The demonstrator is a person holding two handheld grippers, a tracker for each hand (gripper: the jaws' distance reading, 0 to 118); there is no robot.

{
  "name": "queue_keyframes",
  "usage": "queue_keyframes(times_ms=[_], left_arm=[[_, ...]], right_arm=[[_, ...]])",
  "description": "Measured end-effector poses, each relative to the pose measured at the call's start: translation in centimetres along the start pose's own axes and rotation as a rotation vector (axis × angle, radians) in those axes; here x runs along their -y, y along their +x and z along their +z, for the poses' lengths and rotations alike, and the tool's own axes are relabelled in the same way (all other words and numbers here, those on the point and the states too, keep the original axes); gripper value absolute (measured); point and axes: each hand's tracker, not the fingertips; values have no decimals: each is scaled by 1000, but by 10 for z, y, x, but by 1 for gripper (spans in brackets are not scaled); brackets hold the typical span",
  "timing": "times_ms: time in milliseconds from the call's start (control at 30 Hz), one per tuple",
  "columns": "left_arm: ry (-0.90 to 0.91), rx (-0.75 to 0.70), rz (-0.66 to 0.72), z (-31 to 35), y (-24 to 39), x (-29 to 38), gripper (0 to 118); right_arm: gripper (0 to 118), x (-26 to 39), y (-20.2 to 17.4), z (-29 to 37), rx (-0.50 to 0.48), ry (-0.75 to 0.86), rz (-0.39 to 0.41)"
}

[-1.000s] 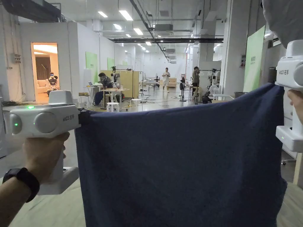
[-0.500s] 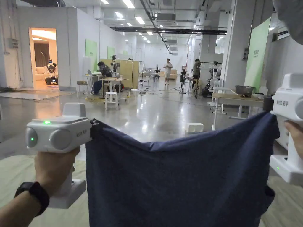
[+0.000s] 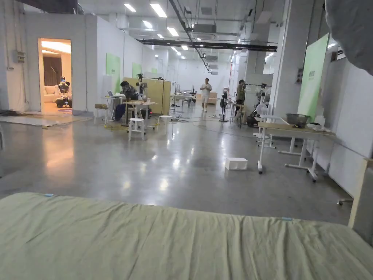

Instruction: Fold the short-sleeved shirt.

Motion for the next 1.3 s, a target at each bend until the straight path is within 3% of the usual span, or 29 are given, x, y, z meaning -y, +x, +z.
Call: queue_keyframes(times_ms=[100, 233, 267, 333, 567, 833, 933, 1000, 1033, 1067, 1100, 1133, 1200, 1300], left_arm=[[-111, -2, 27, 33, -25, 45, 6], [-157, 50, 78, 67, -57, 86, 6], [-211, 78, 77, 71, -61, 93, 6], [-238, 51, 12, 80, -62, 104, 6], [-310, 91, -6, 107, -68, 140, 6], [-430, 77, -24, 91, -77, 172, 7], [-445, 64, -42, 86, -79, 178, 33], [-478, 35, -34, 85, -83, 181, 38], [-460, 25, -26, 88, -86, 180, 54], [-440, 19, -17, 92, -89, 177, 71], [-426, 0, -11, 94, -91, 175, 80], [-395, -66, -22, 99, -93, 170, 89], [-369, -145, -40, 105, -100, 159, 95], [-250, -207, -20, 127, -100, 131, 95]], right_arm=[[2, 59, 8, 50, 67, -47, 4], [2, 118, 22, 81, 28, -236, -51], [2, 131, 24, 87, 56, -253, -50], [2, 146, 29, 96, 75, -301, -48], [2, 172, 33, 119, 100, -376, -68], [3, 200, 35, 113, 115, -446, -44], [5, 212, 36, 107, 114, -467, -41], [8, 218, 41, 104, 126, -479, -49], [21, 221, 46, 102, 125, -504, -67], [54, 226, 51, 101, 118, -509, -98], [77, 231, 58, 103, 101, -508, -142], [92, 233, 64, 104, 96, -509, -184], [95, 231, 74, 109, 126, -501, -244], [94, 212, 73, 127, 192, -432, -220]])
